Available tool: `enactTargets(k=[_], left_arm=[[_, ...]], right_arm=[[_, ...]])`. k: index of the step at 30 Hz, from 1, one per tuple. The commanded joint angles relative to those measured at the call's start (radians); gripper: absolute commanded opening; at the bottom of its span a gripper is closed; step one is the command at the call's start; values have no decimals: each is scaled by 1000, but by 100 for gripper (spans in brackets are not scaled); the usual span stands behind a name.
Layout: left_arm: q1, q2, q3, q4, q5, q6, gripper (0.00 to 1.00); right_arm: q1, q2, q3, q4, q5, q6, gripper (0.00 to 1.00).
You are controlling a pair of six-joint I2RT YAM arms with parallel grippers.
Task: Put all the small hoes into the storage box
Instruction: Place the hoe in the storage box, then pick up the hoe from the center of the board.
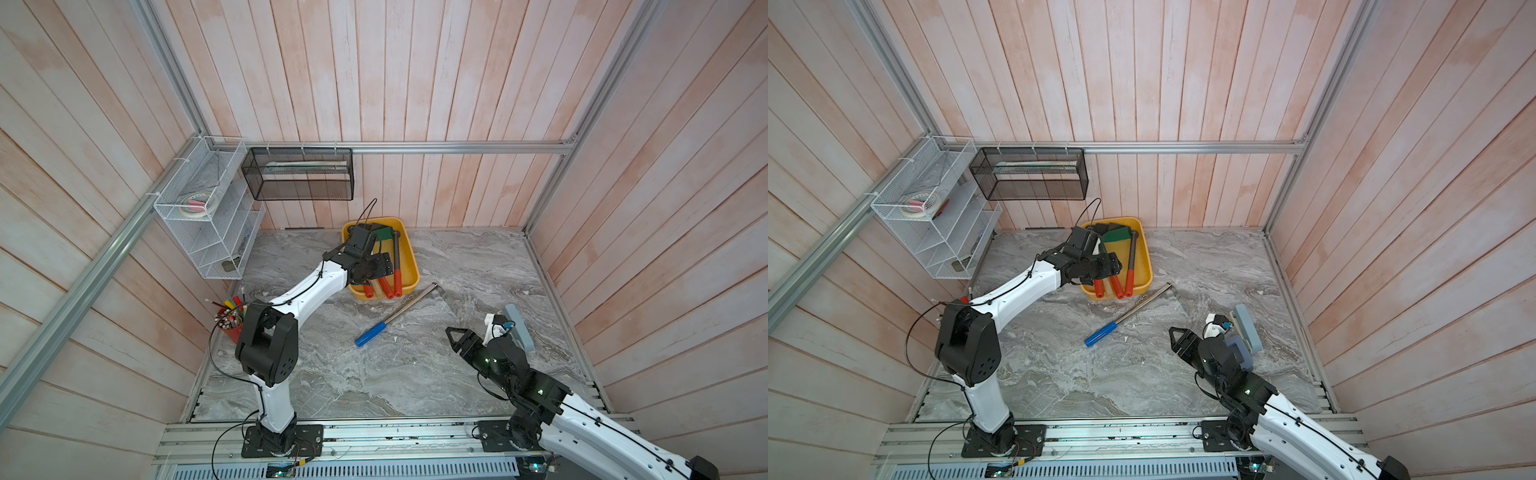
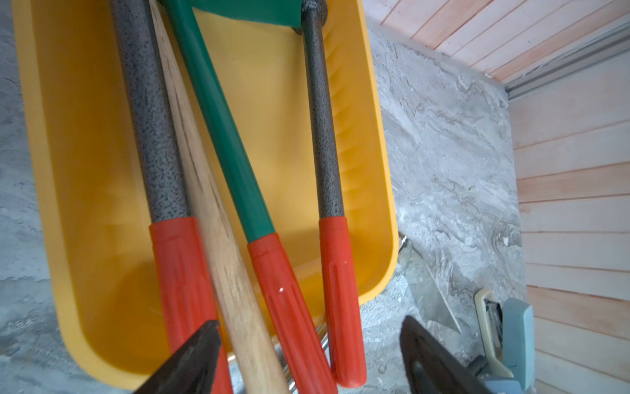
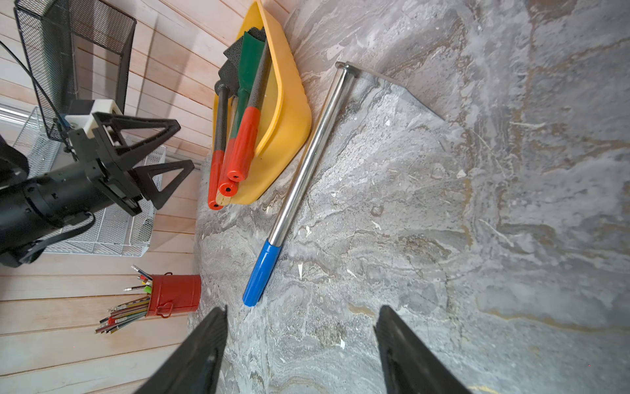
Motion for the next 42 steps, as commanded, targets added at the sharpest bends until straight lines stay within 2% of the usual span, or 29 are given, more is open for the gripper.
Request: enactTargets(k=[1, 6, 12, 24, 36, 42], left_arm=[[4, -61, -47, 21, 27, 44, 88], [4, -131, -112, 28, 56, 71, 90], [2, -185, -186, 14, 64, 90, 100], [0, -255, -287, 11, 86, 113, 100], [-46, -311, -382, -29, 65, 230, 100], [-84, -362, -468, 19, 83, 278, 100]], right_arm=[[-6, 11, 28, -11, 19, -43, 74], [-6, 34, 38, 1, 14, -68, 79], [-11, 45, 48, 14, 11, -100, 85], [-39, 71, 73, 29, -20, -161, 86], [-104, 145, 101, 42, -103, -238, 86], [-151, 179, 105, 65, -179, -257, 86]])
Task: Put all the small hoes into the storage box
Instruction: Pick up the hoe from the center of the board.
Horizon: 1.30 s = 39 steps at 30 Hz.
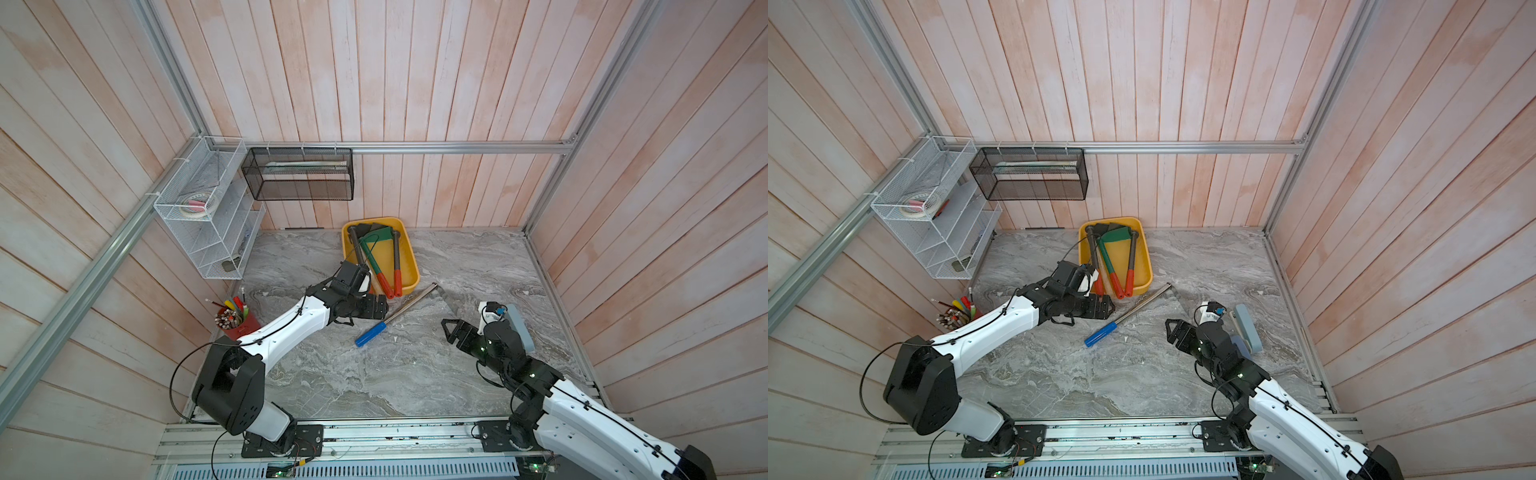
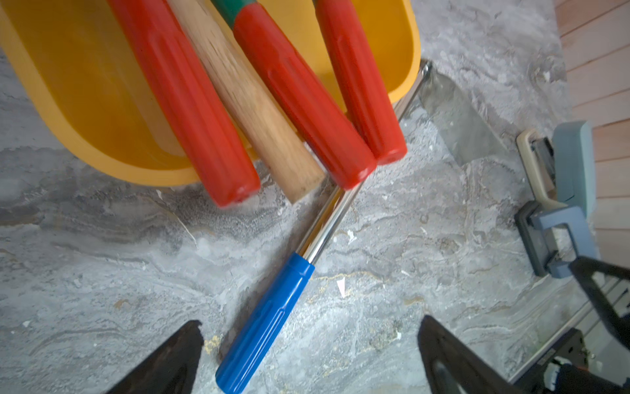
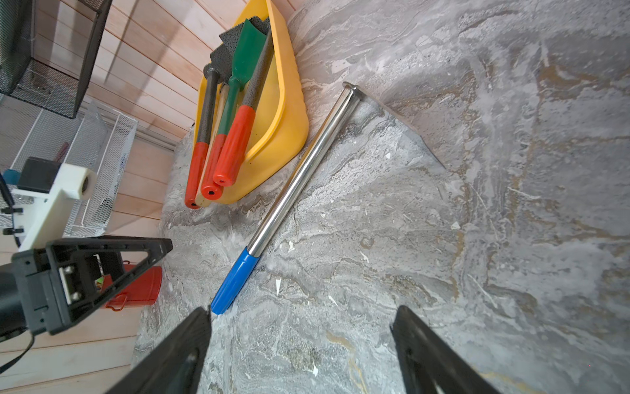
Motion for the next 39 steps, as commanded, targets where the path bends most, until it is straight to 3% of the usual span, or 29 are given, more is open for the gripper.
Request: enactTargets(k=[1, 17, 39], left_arm=[[-13, -46, -40, 26, 25, 51, 100], [-95, 33, -82, 18, -57, 139, 95], [-111, 245, 44, -58, -149, 177, 81]], right_arm=[[-23, 15, 32, 18, -64, -34, 86], [-71, 91, 52, 32, -166, -62, 85], [-77, 47, 28, 33, -181, -50, 84]])
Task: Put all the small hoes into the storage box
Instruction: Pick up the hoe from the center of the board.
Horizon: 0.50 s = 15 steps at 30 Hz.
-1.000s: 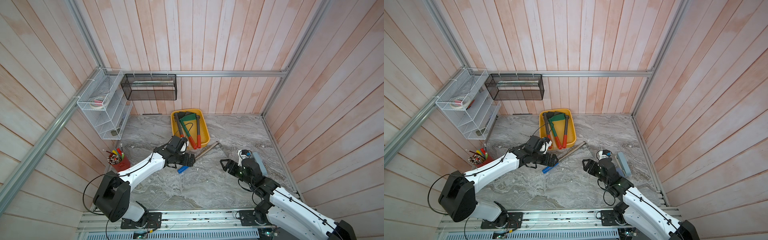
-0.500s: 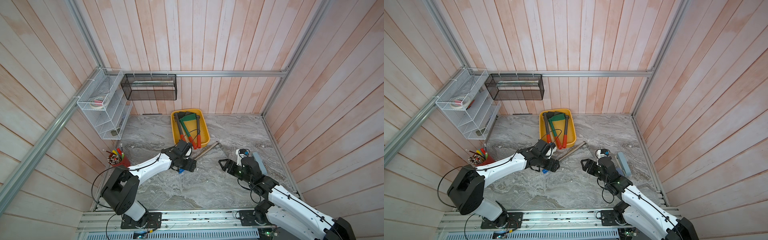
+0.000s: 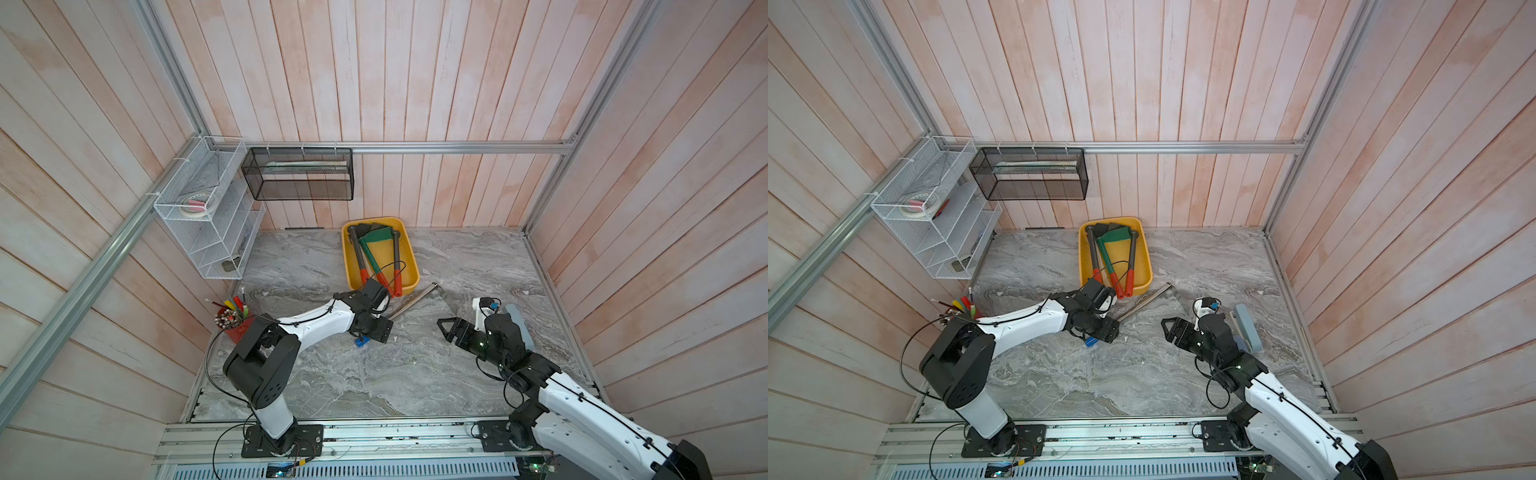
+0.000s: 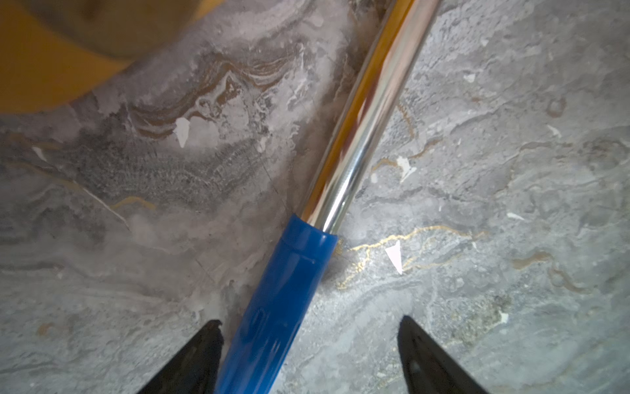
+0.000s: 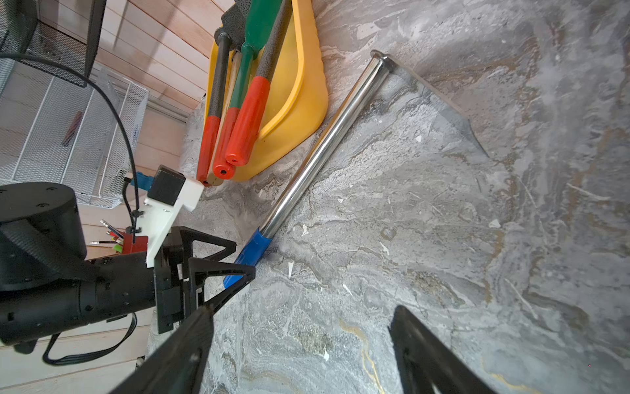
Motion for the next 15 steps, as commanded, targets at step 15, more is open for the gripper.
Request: enactTargets(k=[15], left_arm=[[-66, 74, 23, -43, -179, 31, 71]], right_arm=[[-11, -11, -10, 28, -21, 2, 84]])
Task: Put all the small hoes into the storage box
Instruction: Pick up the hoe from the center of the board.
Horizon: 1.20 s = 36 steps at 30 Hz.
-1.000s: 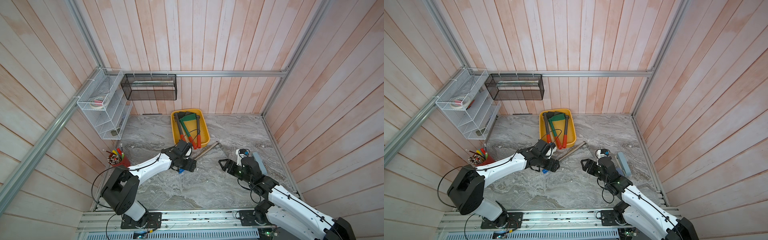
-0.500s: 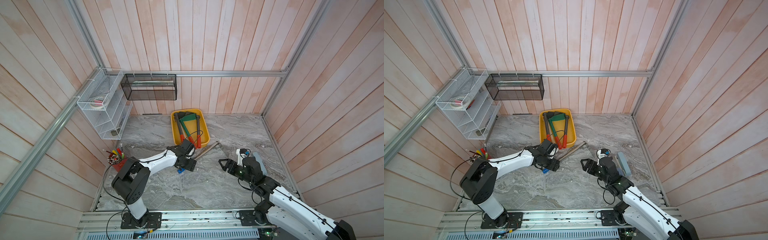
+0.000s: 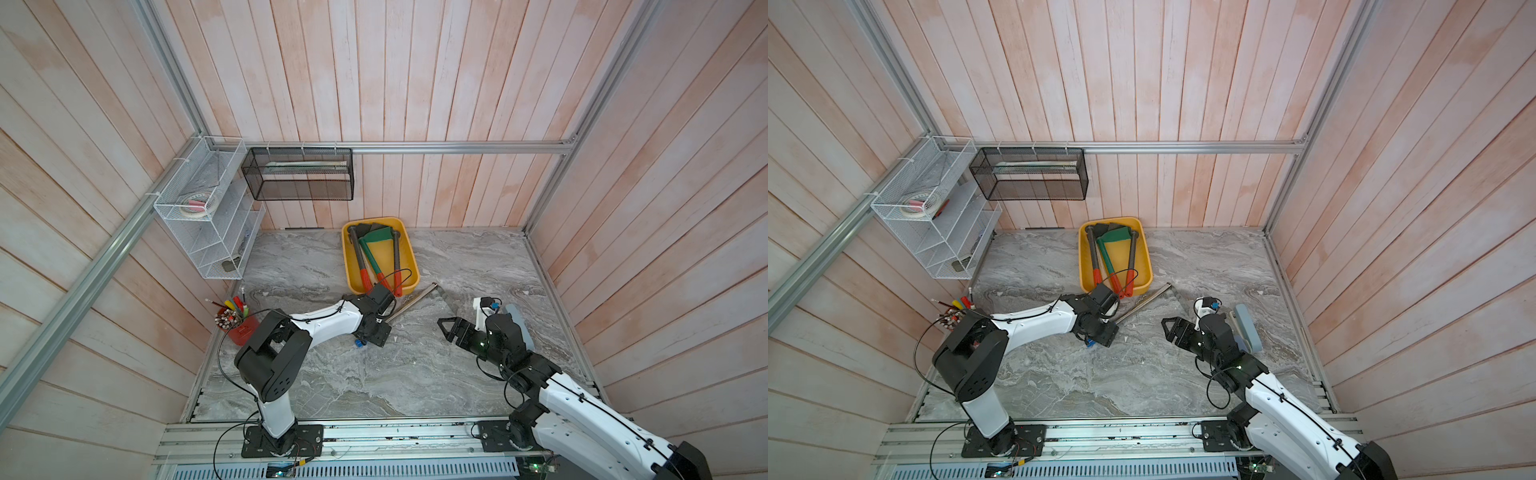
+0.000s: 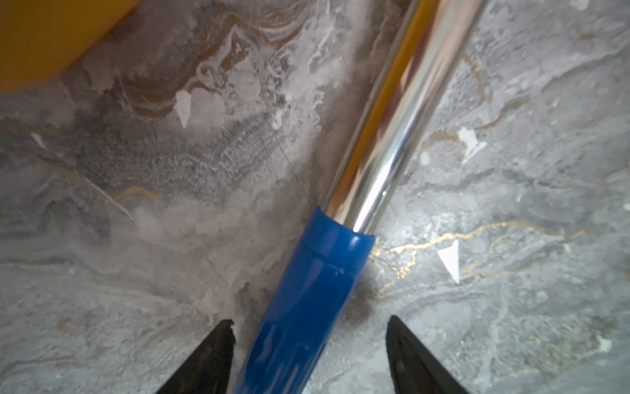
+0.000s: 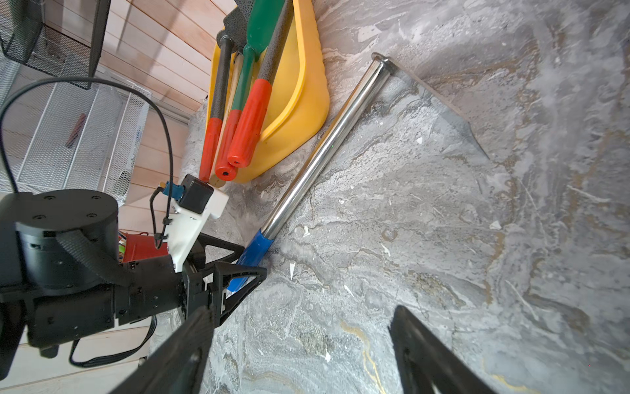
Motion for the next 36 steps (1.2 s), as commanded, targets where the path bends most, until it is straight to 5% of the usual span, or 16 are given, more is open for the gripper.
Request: enactTargets(k=[1, 18, 36], left_arm=[[-18, 19, 8, -8, -51, 10, 70], [-74, -44, -71, -9, -40, -48, 36], [-168, -204, -226, -66, 16, -138, 29]], right_arm=[[-6, -9, -11, 23, -16, 2, 84], [-9, -1, -8, 36, -27, 5, 84], [-12, 27, -5, 47, -38, 5, 84]])
